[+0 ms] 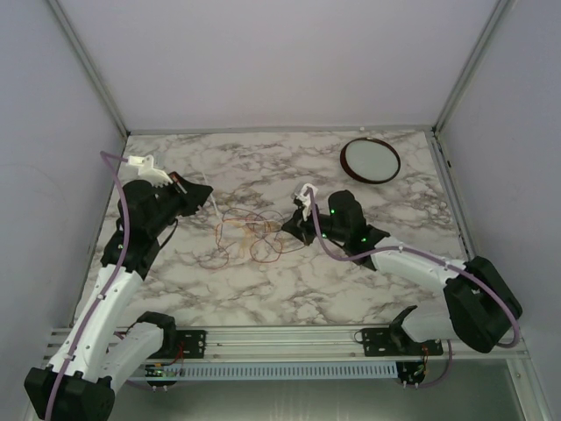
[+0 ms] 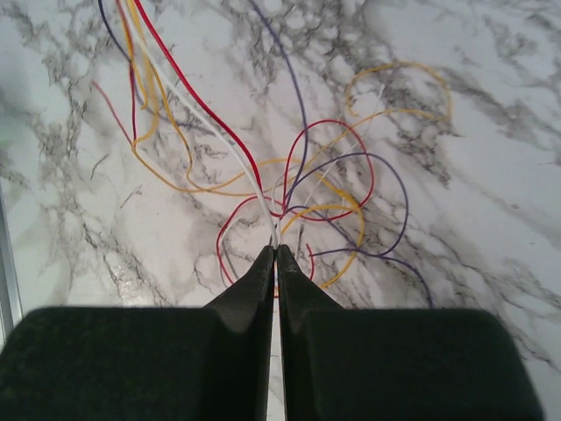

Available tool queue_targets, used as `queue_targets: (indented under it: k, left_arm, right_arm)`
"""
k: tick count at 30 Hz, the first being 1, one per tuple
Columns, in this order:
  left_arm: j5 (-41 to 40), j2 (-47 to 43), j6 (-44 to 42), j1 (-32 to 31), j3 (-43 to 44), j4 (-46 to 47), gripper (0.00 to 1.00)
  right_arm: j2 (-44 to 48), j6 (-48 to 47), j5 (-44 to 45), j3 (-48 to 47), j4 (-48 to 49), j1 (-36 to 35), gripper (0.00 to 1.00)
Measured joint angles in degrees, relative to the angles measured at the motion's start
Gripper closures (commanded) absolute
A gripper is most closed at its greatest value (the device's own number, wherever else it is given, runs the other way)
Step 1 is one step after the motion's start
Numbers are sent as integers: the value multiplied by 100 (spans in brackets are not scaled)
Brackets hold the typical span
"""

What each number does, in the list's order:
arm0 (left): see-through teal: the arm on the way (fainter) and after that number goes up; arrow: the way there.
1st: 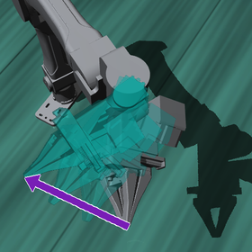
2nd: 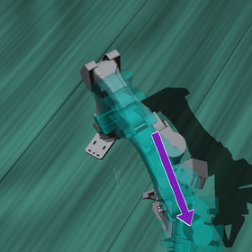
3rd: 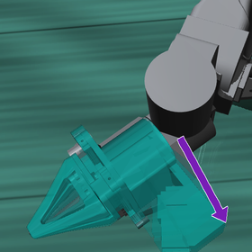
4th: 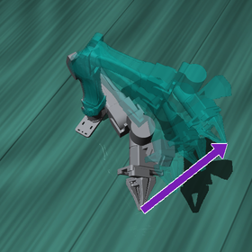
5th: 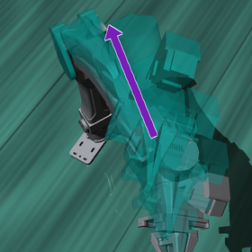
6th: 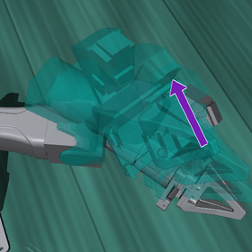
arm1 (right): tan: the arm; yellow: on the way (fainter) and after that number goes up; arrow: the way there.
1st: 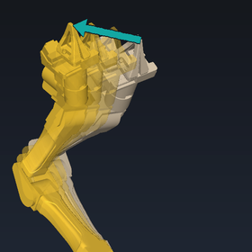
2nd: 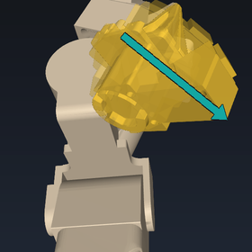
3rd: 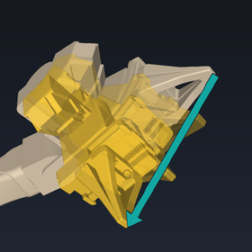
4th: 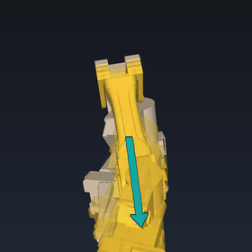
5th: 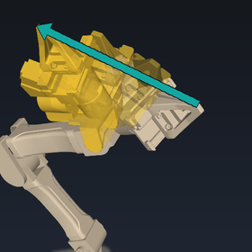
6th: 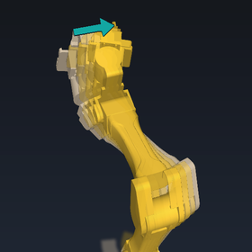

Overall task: Zip-tie the wires
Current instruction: Adjust the cable at the center of the board.

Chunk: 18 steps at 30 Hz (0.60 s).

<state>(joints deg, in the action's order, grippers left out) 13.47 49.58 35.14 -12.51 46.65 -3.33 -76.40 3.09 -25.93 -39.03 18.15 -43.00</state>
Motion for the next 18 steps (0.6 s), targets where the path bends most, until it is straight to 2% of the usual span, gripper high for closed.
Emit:
queue_targets:
  k: [10,18]
  left_arm:
    - [0,-2,-4,72,0,-4,100]
    - [2,-4,-4,101,0,-7,100]
  right_arm:
    - [505,221,155,295,70,326,100]
    - [896,675,160,699,662,535,100]
